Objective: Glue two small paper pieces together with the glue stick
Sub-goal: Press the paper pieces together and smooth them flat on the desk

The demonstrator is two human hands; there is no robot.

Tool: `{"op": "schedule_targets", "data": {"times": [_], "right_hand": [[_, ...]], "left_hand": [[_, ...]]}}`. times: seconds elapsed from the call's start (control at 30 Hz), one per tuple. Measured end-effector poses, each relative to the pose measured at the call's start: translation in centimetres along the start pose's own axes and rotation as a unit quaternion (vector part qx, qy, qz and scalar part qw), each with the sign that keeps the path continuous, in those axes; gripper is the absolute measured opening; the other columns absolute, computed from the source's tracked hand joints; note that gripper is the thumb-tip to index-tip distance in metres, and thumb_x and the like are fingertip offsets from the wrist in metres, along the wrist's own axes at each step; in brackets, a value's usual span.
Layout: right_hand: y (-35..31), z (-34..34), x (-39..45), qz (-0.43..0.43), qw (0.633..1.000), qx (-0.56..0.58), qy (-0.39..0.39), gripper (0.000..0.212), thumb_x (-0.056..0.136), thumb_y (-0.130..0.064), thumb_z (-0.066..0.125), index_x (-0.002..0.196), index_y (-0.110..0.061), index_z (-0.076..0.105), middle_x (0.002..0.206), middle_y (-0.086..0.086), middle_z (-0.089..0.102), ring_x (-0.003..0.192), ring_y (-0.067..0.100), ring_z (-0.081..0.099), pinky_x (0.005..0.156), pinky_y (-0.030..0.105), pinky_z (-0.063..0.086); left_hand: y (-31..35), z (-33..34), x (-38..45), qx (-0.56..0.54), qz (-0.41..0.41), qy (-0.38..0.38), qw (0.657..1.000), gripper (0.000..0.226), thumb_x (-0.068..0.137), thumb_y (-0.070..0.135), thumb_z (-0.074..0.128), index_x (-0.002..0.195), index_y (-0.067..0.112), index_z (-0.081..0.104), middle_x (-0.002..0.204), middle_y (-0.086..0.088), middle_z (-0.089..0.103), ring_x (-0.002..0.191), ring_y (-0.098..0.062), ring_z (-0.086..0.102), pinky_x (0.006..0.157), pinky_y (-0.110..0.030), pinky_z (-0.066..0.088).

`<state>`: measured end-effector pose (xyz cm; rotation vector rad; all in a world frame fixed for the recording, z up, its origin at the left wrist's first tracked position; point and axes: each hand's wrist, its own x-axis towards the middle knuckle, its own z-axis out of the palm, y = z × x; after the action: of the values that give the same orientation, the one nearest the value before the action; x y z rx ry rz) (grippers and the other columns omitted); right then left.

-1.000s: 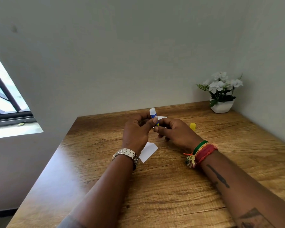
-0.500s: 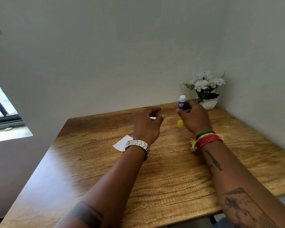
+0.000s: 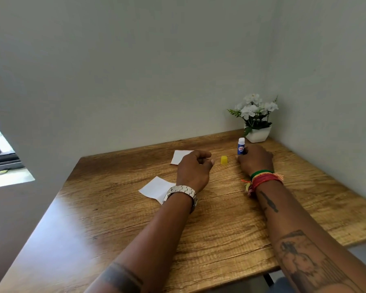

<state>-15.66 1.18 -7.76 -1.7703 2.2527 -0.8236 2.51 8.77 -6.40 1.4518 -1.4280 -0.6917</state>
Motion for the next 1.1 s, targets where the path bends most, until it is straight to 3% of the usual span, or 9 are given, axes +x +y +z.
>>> {"op": "schedule_targets", "data": {"times": [0.13,0.23,0.33,0.47,0.57,0.73,0.87,0.97,1.1], "right_hand": [[-0.1,-0.5,-0.3,0.026,0.999,-0.011,-0.021,0.045,0.089,-0.037,0.072,0.124,-0.009,0.065,0.122,0.015,0.067,0.120,0.034,0.057,0.100,0.040,0.038],[-0.2,-1.3,-1.1,0.066,0.994,0.085,-0.003,0.068,0.083,-0.030,0.079,0.139,-0.012,0.046,0.139,0.021,0.052,0.133,0.039,0.044,0.107,0.042,0.036],[-1.4,-1.9,-2.5,0.027,0.986,0.132,0.096,0.058,0.079,-0.024,0.076,0.128,-0.014,0.047,0.133,0.021,0.051,0.128,0.040,0.043,0.098,0.043,0.038],[-5.2,-1.8,-5.2,-0.181,0.946,0.178,0.200,0.029,0.082,-0.015,0.063,0.107,-0.017,0.050,0.106,0.007,0.053,0.100,0.025,0.048,0.072,0.031,0.038],[-8.1,0.5,-6.7,-0.284,0.936,0.173,0.118,0.018,0.085,-0.018,0.065,0.099,-0.019,0.054,0.097,-0.001,0.053,0.094,0.021,0.050,0.072,0.030,0.038],[-10.2,4.9,-6.5,-0.332,0.941,0.039,-0.051,0.028,0.091,-0.035,0.069,0.115,-0.024,0.062,0.122,0.001,0.055,0.117,0.022,0.048,0.091,0.033,0.045],[-11.1,6.4,-5.5,-0.344,0.935,-0.040,-0.071,0.042,0.095,-0.040,0.064,0.132,-0.021,0.063,0.140,0.006,0.054,0.131,0.030,0.044,0.105,0.043,0.043],[-11.4,6.6,-5.1,-0.351,0.931,-0.084,-0.065,0.032,0.099,-0.034,0.056,0.124,-0.018,0.070,0.131,0.011,0.061,0.122,0.033,0.052,0.099,0.046,0.048],[-11.3,6.4,-5.3,-0.346,0.933,-0.077,-0.058,0.028,0.101,-0.023,0.051,0.114,-0.016,0.074,0.120,0.012,0.066,0.114,0.032,0.056,0.092,0.047,0.052]], "left_hand": [[-0.1,-0.9,-0.4,-0.001,-0.002,0.002,1.000,0.018,0.092,0.028,0.071,0.110,0.026,0.073,0.094,0.013,0.069,0.091,-0.003,0.065,0.075,-0.020,0.048],[-0.3,-2.2,-0.7,-0.009,-0.009,0.008,1.000,0.015,0.092,0.027,0.071,0.107,0.029,0.072,0.091,0.012,0.070,0.085,-0.004,0.067,0.067,-0.019,0.048],[-0.9,-4.0,-0.8,-0.008,-0.025,0.030,0.999,0.014,0.092,0.025,0.071,0.106,0.029,0.073,0.090,0.007,0.073,0.078,-0.010,0.069,0.062,-0.025,0.052],[-1.8,-6.9,-0.2,-0.004,-0.048,0.072,0.996,0.015,0.092,0.023,0.070,0.105,0.030,0.074,0.093,0.006,0.074,0.080,-0.013,0.068,0.065,-0.029,0.053],[-2.5,-8.5,0.2,-0.009,-0.062,0.095,0.994,0.009,0.091,0.025,0.072,0.095,0.032,0.075,0.085,0.012,0.073,0.074,-0.010,0.067,0.057,-0.025,0.046],[-3.6,-9.7,0.6,0.002,-0.059,0.118,0.991,0.015,0.092,0.019,0.069,0.090,0.034,0.073,0.084,0.011,0.073,0.071,-0.008,0.068,0.057,-0.025,0.049],[-4.5,-10.4,0.4,0.077,-0.018,0.116,0.990,0.016,0.092,0.017,0.068,0.096,0.032,0.075,0.089,0.016,0.071,0.080,0.000,0.065,0.059,-0.017,0.042],[-5.0,-11.7,0.4,0.139,-0.001,0.109,0.984,0.015,0.092,0.017,0.067,0.094,0.030,0.074,0.092,0.018,0.069,0.085,0.000,0.063,0.062,-0.018,0.043],[-5.2,-12.5,-0.1,0.234,-0.019,0.021,0.972,0.005,0.090,0.029,0.073,0.085,0.031,0.073,0.092,0.014,0.069,0.088,-0.007,0.063,0.066,-0.025,0.047]]}}
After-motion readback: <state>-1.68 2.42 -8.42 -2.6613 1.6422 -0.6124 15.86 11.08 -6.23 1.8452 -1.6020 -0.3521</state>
